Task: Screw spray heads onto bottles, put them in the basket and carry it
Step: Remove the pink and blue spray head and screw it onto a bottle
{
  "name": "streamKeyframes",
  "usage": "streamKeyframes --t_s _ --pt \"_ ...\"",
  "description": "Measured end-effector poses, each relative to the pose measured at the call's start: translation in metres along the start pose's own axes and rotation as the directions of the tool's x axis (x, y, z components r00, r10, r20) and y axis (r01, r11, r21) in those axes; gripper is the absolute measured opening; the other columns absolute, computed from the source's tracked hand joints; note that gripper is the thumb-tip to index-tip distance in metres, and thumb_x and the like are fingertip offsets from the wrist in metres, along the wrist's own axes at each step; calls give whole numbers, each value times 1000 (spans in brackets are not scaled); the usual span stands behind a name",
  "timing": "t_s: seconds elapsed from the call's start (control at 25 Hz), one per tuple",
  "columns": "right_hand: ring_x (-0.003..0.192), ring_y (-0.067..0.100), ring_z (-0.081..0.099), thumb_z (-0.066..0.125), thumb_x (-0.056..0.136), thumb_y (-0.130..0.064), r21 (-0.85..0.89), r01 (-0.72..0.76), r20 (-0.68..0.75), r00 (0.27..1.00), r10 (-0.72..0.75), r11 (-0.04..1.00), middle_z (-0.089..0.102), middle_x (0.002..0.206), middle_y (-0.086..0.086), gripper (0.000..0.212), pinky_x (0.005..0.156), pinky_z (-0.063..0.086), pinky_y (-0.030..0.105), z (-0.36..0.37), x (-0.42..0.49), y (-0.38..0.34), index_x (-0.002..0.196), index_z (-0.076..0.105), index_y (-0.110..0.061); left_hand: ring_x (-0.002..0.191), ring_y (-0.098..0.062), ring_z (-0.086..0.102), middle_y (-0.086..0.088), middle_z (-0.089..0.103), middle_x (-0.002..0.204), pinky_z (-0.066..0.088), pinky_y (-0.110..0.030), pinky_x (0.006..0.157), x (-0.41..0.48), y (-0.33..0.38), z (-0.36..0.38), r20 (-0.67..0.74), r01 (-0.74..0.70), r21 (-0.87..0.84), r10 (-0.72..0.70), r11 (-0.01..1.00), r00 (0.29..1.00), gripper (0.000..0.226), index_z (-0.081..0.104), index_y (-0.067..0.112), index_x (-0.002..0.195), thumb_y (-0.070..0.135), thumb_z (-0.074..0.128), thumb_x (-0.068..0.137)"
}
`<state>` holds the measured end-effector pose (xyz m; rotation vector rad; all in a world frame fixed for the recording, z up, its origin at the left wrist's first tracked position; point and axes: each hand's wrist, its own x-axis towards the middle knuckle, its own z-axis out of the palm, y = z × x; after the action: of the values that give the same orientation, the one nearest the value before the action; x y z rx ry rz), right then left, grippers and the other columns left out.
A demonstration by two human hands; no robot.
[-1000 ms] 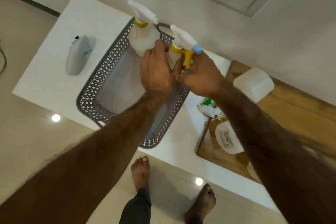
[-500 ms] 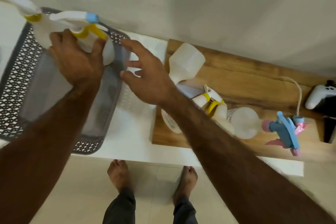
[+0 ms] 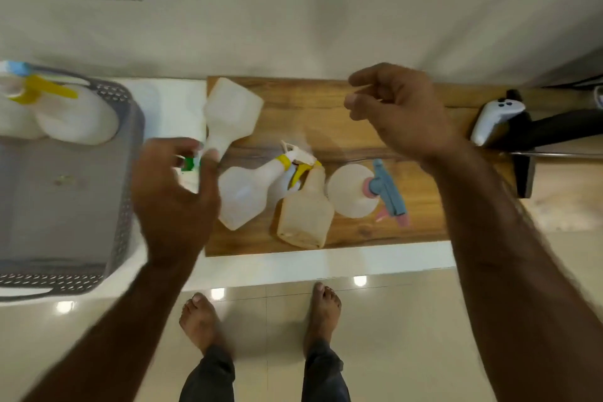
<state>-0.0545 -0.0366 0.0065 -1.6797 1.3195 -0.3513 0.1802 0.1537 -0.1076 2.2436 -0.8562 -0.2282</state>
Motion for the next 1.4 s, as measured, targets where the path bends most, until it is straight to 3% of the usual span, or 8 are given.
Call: streamKeyframes --t_s 0.12,0.2,0.28,0.52,0.68,0.88,1.16,1.4 --pt "90 37 74 71 77 -45 29 -122 -118 985 124 992 77 92 13 27 85 59 46 -41 -4 44 96 71 -27 96 -16 62 4 66 111 51 -29 78 -73 123 2 285 -245 -1 235 970 929 28 67 20 113 42 66 96" --pt "103 29 72 67 85 -42 -96 -255 -276 936 220 962 76 101 5 27 89 53 35 -60 -16 86 104 73 -24 106 -21 66 1 70 116 52 -33 87 -100 131 32 481 -212 99 140 972 865 33 70 20 117 44 65 95" --pt "114 32 66 62 93 -29 -229 -379 -430 866 256 896 74 117 9 29 94 49 34 -63 -36 126 118 71 -18 110 -24 66 -3 71 117 53 -36 88 -81 131 61 519 -206 289 28 935 855 35 73 19 118 46 64 96" --pt "114 44 56 62 86 -26 -392 -426 -596 793 128 815 62 124 18 38 92 48 52 -62 -66 212 120 64 -11 110 -32 69 -11 73 114 56 -39 89 -52 133 112 571 -276 596 -156 754 806 40 73 15 114 46 64 92" --pt "126 39 52 56 91 -26 -373 -467 -533 815 228 802 54 139 15 47 97 51 54 -64 -67 233 136 55 -13 111 -32 68 -11 72 115 55 -40 88 -50 132 118 581 -309 659 -203 686 788 50 71 14 117 56 65 91" --pt "128 37 50 62 92 -16 -359 -436 -516 829 214 825 47 147 13 51 94 54 56 -54 -59 238 142 50 -17 105 -30 67 -7 72 116 50 -36 78 -33 125 126 631 -294 649 -281 702 723 55 71 22 114 68 61 86" --pt "137 39 39 63 96 -32 -409 -514 -463 829 314 754 37 152 18 67 103 48 55 -56 -33 233 152 30 -15 96 -27 64 -9 71 114 57 -37 86 -28 125 121 615 -145 599 -336 787 713 56 69 12 117 59 73 86" --pt "125 34 47 77 83 -46 -337 -576 -502 779 376 745 55 133 14 63 94 46 43 -56 -28 238 130 58 -8 105 -30 67 -5 74 116 51 -34 85 -18 153 81 569 -126 509 -223 852 791 52 78 16 109 62 72 86"
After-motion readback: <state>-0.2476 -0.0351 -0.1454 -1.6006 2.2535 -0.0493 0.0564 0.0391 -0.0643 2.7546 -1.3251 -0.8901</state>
